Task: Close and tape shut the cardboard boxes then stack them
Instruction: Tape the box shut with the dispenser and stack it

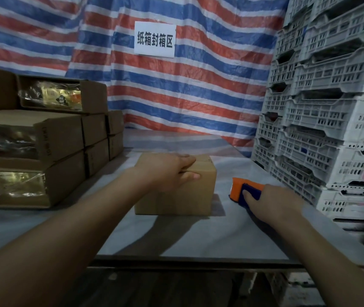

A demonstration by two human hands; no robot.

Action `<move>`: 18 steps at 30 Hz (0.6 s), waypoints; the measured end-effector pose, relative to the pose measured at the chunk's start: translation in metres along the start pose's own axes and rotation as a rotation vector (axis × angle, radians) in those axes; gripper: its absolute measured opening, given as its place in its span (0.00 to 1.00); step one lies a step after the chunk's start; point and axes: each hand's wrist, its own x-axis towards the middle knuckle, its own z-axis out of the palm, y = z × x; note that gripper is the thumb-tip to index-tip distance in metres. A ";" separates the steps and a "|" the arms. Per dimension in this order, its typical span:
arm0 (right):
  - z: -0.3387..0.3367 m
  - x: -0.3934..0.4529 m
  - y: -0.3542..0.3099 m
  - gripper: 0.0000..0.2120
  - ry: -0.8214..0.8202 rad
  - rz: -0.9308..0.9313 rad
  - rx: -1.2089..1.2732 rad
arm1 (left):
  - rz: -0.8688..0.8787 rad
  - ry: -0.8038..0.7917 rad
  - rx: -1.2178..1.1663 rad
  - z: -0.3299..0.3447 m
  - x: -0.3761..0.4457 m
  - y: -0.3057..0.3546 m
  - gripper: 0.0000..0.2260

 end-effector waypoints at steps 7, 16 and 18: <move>0.005 0.018 0.000 0.32 0.124 -0.056 -0.010 | -0.191 -0.068 -0.507 -0.016 0.000 0.004 0.24; -0.126 0.086 -0.072 0.34 -0.060 -0.045 1.245 | -0.397 0.124 -1.352 -0.031 -0.002 -0.023 0.20; -0.146 0.093 -0.099 0.26 -0.236 -0.153 1.405 | -0.432 0.181 -1.412 -0.027 0.002 -0.026 0.21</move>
